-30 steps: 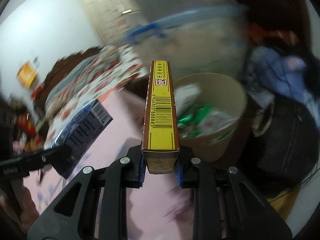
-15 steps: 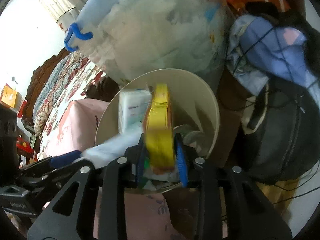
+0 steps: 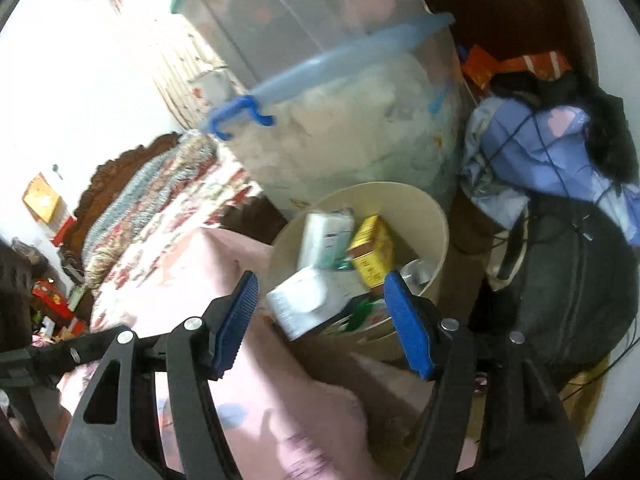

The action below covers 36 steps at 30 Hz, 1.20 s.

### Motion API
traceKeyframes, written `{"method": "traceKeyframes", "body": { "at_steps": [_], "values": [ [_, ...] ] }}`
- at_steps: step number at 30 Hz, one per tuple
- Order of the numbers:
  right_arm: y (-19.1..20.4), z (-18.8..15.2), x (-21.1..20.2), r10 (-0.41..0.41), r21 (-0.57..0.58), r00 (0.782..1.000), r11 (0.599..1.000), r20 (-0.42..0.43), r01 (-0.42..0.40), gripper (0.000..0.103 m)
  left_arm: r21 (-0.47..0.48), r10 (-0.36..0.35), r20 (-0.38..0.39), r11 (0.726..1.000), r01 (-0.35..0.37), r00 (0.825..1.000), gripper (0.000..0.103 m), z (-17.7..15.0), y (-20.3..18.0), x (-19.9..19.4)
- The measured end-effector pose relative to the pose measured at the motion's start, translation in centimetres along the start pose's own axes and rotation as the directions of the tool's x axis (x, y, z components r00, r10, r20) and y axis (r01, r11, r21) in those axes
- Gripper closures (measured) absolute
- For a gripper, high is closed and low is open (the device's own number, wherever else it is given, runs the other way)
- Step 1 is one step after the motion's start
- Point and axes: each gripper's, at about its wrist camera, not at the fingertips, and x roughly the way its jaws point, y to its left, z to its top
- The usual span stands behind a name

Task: Collect trash
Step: 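Carry the milk carton and yellow box over the wastebasket and open both tools, then move both open tools back over the red wrapper and crumpled tissue, then grasp the red snack wrapper with the left tool while the right tool grasps the crumpled tissue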

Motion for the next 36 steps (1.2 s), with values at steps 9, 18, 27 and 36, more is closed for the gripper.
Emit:
{"method": "traceKeyframes", "body": {
  "at_steps": [9, 18, 27, 36],
  "values": [
    [8.5, -5.8, -0.5, 0.174, -0.047, 0.976, 0.982, -0.128, -0.181, 0.036, -0.124, 0.18, 0.053, 0.977, -0.172, 0.982, 0.021, -10.3, 8.1, -10.5],
    [20.9, -13.1, 1.9, 0.313, -0.164, 0.863, 0.901, -0.397, -0.402, 0.037, -0.458, 0.342, 0.069, 0.846, -0.275, 0.937, 0.022, -19.3, 21.2, -20.4],
    [28.3, -16.2, 3.9, 0.299, -0.254, 0.829, 0.854, -0.472, -0.453, 0.038, -0.574, 0.341, 0.027, 0.775, -0.264, 0.94, 0.028, -19.6, 28.4, -19.3],
    [31.8, -9.6, 13.6, 0.213, -0.295, 0.907, 0.897, -0.364, -0.329, 0.025, -0.437, 0.485, 0.009, 0.789, -0.433, 0.874, 0.097, -18.6, 25.8, -16.7]
  ]
}}
